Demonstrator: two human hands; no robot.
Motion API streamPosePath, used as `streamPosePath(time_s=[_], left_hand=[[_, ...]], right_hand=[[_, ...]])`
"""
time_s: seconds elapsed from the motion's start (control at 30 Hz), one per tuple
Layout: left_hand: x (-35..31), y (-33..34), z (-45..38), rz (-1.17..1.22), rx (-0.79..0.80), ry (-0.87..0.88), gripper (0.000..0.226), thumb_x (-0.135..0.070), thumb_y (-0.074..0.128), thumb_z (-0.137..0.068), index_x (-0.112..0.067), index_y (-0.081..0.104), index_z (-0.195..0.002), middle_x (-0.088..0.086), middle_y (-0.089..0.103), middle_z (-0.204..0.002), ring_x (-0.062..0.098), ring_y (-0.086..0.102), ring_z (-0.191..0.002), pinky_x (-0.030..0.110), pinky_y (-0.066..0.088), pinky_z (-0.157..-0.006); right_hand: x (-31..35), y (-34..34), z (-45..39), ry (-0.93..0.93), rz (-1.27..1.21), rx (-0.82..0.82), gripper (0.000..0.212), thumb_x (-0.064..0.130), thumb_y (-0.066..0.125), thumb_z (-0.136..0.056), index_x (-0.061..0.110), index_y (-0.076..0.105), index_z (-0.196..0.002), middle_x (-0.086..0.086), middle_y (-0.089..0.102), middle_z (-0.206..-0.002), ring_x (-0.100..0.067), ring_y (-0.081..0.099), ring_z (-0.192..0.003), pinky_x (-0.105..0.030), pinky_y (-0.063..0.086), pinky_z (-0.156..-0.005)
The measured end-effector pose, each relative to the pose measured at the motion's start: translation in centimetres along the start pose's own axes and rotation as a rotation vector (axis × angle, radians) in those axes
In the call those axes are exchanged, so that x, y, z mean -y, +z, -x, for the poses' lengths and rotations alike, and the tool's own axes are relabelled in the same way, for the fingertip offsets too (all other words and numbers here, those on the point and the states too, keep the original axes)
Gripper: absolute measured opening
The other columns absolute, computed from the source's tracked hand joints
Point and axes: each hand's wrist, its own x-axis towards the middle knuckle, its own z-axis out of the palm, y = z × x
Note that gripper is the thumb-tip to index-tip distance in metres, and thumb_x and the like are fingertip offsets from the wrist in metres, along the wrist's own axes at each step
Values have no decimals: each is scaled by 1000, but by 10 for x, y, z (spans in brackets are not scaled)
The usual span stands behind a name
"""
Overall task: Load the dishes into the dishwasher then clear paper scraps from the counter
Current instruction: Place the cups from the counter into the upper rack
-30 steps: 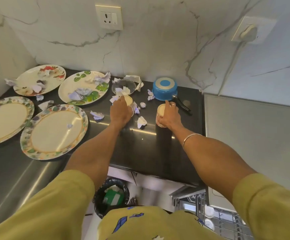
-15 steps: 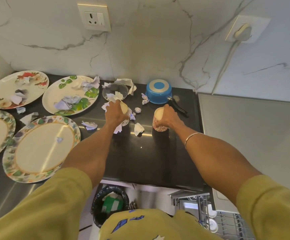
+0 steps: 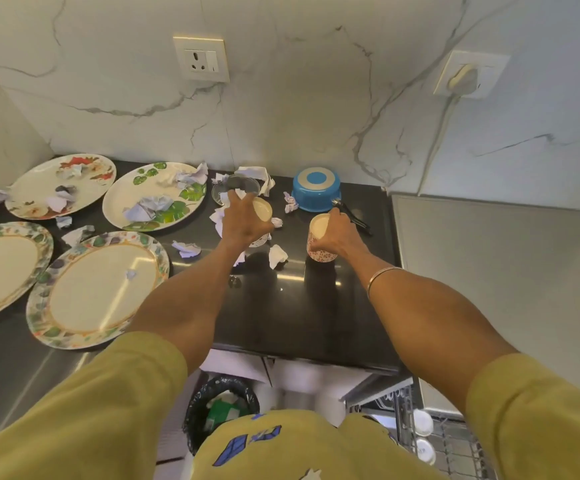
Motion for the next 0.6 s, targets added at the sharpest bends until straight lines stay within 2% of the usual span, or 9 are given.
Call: streamPosePath(time_s=[0.17, 0.3, 0.43, 0.6], left_hand=[[-22, -2, 37, 6, -21, 69, 82, -43, 84, -65, -15, 50, -134, 16, 38, -137, 38, 54, -114, 45, 50, -92], [-34, 2, 70, -5, -4, 95, 84, -47, 85, -60, -16, 51, -131, 14, 39, -133, 39, 56, -110, 48, 53, -91], [-42, 8, 103, -1, 46, 139, 89, -49, 85, -61, -19, 47, -136, 15, 36, -138, 42, 54, -116, 53, 51, -94], [-44, 6, 141, -6, 97, 236, 86, -46, 84, -66, -17, 46, -138, 14, 36, -140, 36, 49, -122, 46, 47, -98]], right_hand=[[-7, -4, 30, -30, 6, -18, 102, 37, 90, -61, 11, 32, -140, -12, 47, -137, -34, 50, -124, -41, 50, -95], [-22, -3, 61, -11, 0, -39, 101, 38, 91, -58, 11, 35, -138, -12, 49, -135, -34, 51, -124, -42, 51, -96], [-36, 0, 96, 10, 6, -76, 97, 38, 90, -60, 10, 38, -136, -13, 49, -134, -33, 51, -123, -41, 51, -96], [-45, 7, 141, 59, -16, -125, 97, 38, 90, -60, 11, 38, -137, -12, 50, -134, -32, 52, -122, -42, 51, -96]])
